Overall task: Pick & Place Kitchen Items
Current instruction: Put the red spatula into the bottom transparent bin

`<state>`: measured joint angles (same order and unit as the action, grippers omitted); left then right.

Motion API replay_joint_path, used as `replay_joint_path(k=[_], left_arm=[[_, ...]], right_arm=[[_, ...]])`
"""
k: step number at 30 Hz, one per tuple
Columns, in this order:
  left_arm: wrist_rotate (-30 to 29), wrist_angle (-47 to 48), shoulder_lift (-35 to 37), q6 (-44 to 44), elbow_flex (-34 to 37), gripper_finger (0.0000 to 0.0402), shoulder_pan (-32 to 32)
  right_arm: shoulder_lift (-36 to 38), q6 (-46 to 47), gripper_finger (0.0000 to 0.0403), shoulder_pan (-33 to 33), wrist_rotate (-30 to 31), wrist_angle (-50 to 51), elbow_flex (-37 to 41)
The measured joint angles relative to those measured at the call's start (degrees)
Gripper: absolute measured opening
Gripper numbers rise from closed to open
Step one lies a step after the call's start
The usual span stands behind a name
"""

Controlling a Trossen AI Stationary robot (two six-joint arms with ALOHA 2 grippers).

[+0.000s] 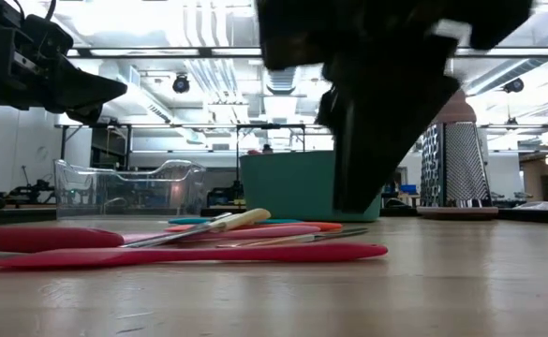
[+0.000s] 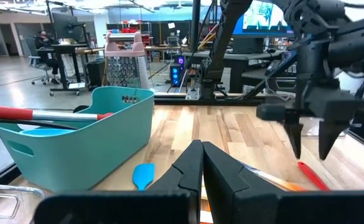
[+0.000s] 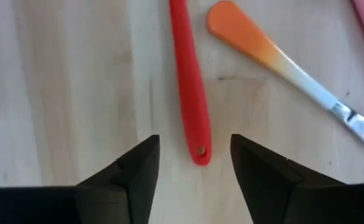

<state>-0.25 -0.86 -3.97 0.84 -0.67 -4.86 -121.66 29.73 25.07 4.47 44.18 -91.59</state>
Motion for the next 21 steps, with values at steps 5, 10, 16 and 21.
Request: replay_joint_path(k=[5, 10, 16, 21], left_arm=[[-0.02, 0.00, 0.00, 0.00, 0.00, 0.0019, 0.00], [-0.02, 0.00, 0.00, 0.00, 0.00, 0.0019, 0.00], [-0.02, 0.00, 0.00, 0.00, 0.00, 0.0019, 0.00], [0.00, 0.00, 0.00, 0.00, 0.00, 0.0019, 0.01]], right_arm=[[-1.60, -0.08, 0.0185, -0.87, -0.24, -1.10, 0.00], [-2.24, -0.13, 0.0167, -0.97, -0.48, -1.34, 0.00], [-2.24, -0.38, 0.0149, -0.87, -0.08, -3.61, 0.00], [-2.80, -0.96, 0.0136, -0.55, 0.00, -4.25, -0.02]])
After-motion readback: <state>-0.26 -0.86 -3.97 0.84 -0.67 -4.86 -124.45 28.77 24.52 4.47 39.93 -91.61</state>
